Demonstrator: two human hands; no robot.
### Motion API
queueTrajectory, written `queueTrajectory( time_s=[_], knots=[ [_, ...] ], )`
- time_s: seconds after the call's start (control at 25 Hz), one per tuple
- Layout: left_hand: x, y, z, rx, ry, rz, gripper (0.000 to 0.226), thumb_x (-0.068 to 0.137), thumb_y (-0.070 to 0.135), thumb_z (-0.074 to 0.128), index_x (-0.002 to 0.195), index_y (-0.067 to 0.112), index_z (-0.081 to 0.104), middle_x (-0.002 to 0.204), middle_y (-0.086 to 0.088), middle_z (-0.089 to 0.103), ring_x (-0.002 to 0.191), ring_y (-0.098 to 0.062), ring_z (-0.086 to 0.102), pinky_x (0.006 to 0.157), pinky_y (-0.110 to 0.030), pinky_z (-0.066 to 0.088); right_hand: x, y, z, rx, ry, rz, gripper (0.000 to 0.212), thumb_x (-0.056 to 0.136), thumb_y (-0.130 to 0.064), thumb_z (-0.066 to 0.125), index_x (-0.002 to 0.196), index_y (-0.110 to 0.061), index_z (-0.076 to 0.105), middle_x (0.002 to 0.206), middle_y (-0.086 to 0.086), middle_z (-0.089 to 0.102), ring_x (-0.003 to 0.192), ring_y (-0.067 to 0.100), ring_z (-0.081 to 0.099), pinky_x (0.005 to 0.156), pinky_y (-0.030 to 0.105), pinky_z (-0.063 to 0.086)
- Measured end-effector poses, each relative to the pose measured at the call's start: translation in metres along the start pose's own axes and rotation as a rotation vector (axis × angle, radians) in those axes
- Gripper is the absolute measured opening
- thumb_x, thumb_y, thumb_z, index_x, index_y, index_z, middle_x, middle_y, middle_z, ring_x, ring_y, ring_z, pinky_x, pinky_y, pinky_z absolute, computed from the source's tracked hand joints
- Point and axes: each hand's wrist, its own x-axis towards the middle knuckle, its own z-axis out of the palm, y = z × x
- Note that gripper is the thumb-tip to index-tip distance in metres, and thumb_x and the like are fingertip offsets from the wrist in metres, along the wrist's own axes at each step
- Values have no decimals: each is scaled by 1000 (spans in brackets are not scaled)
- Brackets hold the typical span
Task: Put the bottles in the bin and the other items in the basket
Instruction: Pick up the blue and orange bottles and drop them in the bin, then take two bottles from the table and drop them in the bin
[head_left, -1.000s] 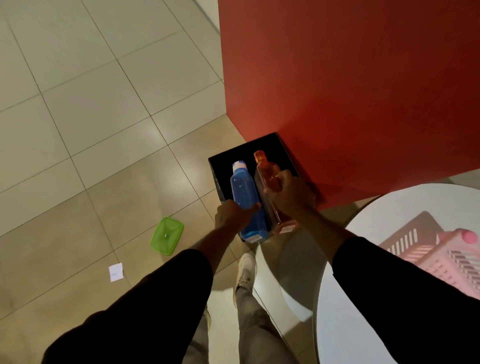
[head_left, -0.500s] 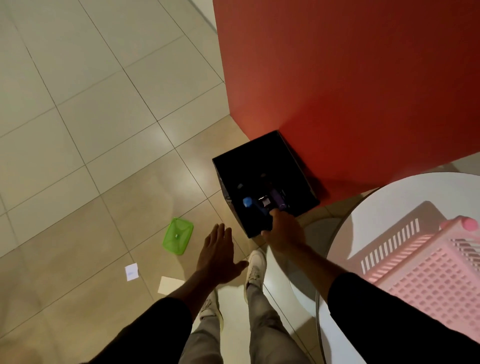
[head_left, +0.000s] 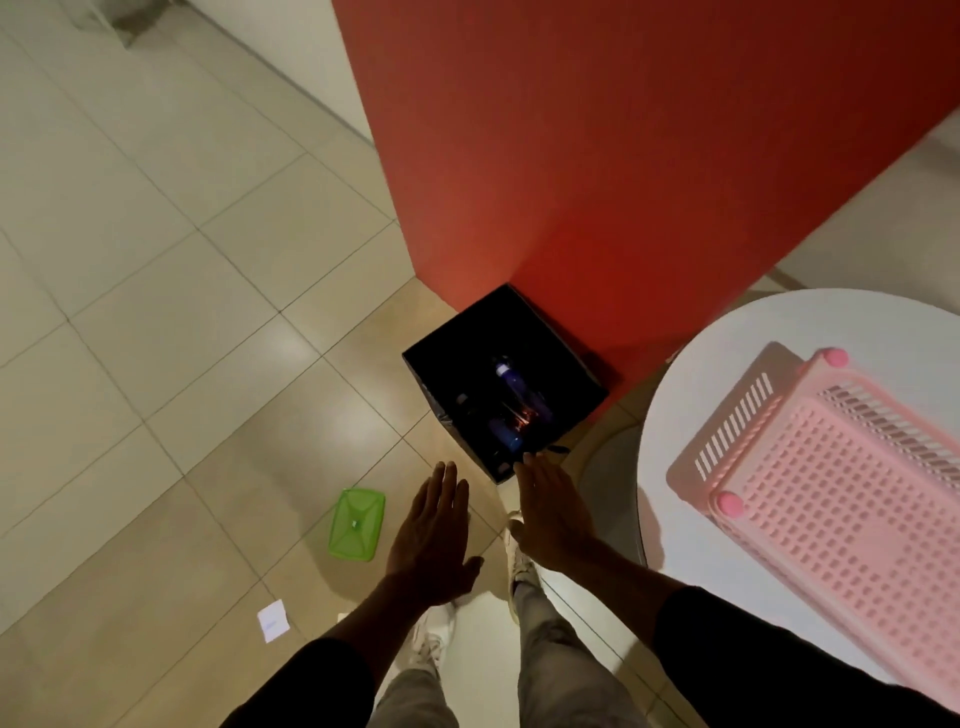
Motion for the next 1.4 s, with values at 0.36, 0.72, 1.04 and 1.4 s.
queueTrajectory(
  time_s=[0.36,0.72,1.04,1.4],
  knots=[
    [-62,-28,-26,177,106,474,111,94,72,45,166,-3,7,173,-27,-8,164,-41,-7,134,-52,5,-116,-78,34,191,265,390,90,95,-58,52,161,-7,19,170,15,17,159,32,12,129,45,14],
    [-112,6,9,366,92,756,114,90,78,46,167,1,12,175,-23,-10,161,-34,-18,128,-44,-21,-243,-126,99,283,360,735,91,99,-67,39,163,-8,14,172,14,12,159,29,9,127,40,6],
    [-173,77,57,492,48,998,113,91,85,33,169,10,0,172,-15,-26,154,-34,-31,116,-45,-31,-364,-155,166,446,481,1041,90,99,-70,33,164,-11,14,173,9,10,160,27,8,128,40,9],
    [-293,177,110,615,46,1171,110,91,79,44,166,2,23,175,-23,3,164,-40,4,130,-50,-2,-537,-189,271,519,610,1206,89,98,-69,36,163,-11,19,172,9,15,160,25,11,125,31,-2]
  ],
)
